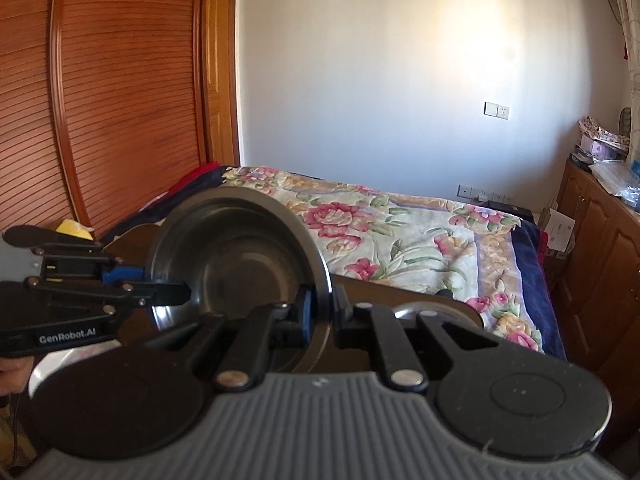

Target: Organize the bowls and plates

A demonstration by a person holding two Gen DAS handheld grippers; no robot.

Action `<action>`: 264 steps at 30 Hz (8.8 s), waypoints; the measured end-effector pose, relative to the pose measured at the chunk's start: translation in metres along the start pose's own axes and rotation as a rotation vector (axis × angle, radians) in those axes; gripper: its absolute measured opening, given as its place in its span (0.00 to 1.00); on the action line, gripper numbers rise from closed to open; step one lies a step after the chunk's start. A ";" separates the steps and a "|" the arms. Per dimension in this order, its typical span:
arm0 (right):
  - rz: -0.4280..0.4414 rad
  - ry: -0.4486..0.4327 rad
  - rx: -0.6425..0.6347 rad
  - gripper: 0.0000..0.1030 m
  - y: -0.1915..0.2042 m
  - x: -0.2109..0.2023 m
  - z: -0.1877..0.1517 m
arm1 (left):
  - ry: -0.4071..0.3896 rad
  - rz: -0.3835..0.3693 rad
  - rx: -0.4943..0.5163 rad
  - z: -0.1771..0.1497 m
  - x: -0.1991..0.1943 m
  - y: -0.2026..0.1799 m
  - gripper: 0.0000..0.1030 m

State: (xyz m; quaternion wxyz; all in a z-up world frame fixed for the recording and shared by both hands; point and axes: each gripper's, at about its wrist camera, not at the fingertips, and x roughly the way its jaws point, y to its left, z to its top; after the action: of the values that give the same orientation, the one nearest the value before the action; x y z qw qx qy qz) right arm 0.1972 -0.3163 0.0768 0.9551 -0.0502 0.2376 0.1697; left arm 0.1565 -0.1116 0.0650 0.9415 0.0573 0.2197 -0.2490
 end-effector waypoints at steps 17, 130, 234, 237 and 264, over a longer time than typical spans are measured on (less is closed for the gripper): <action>0.019 0.043 0.037 0.11 0.009 -0.024 -0.047 | 0.041 -0.042 0.006 -0.040 -0.022 -0.020 0.10; -0.208 -0.206 0.058 0.52 0.043 -0.071 -0.112 | -0.053 0.077 -0.084 -0.114 -0.064 -0.041 0.12; -0.074 -0.063 0.310 0.14 -0.101 0.024 -0.057 | 0.198 -0.147 0.081 0.050 0.141 -0.026 0.15; -0.084 -0.087 0.291 0.13 -0.094 0.011 -0.048 | 0.171 -0.153 0.083 0.055 0.122 -0.024 0.15; -0.071 -0.185 0.249 0.13 -0.033 -0.053 -0.086 | 0.042 -0.198 0.017 -0.023 -0.021 -0.020 0.16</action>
State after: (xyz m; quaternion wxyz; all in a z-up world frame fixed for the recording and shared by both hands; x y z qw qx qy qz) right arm 0.1273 -0.3782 0.0261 0.9771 0.0762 0.1659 0.1090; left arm 0.1214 -0.1149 0.0531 0.9069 0.0487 0.2420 -0.3416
